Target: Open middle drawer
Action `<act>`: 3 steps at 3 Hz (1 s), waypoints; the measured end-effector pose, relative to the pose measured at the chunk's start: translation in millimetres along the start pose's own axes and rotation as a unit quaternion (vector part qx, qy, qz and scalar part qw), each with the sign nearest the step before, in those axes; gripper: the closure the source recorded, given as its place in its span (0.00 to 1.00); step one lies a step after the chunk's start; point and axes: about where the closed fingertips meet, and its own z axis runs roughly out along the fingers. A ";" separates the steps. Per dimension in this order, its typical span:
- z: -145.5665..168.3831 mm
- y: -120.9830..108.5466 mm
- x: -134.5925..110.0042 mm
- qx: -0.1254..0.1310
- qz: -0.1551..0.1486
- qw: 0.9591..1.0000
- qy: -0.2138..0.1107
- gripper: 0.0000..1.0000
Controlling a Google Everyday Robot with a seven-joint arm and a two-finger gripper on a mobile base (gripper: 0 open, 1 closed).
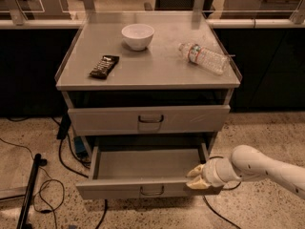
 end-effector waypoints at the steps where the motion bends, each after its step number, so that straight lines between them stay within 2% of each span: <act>1: 0.0 0.0 0.0 0.000 0.000 1.000 0.000 0.64; 2: 0.1 0.0 0.0 0.000 0.000 1.000 0.000 0.41; 3: 0.1 0.1 0.0 0.000 0.000 1.000 0.000 0.37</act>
Offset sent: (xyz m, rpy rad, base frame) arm 0.0000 0.0000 0.0000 0.0000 0.0000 0.0000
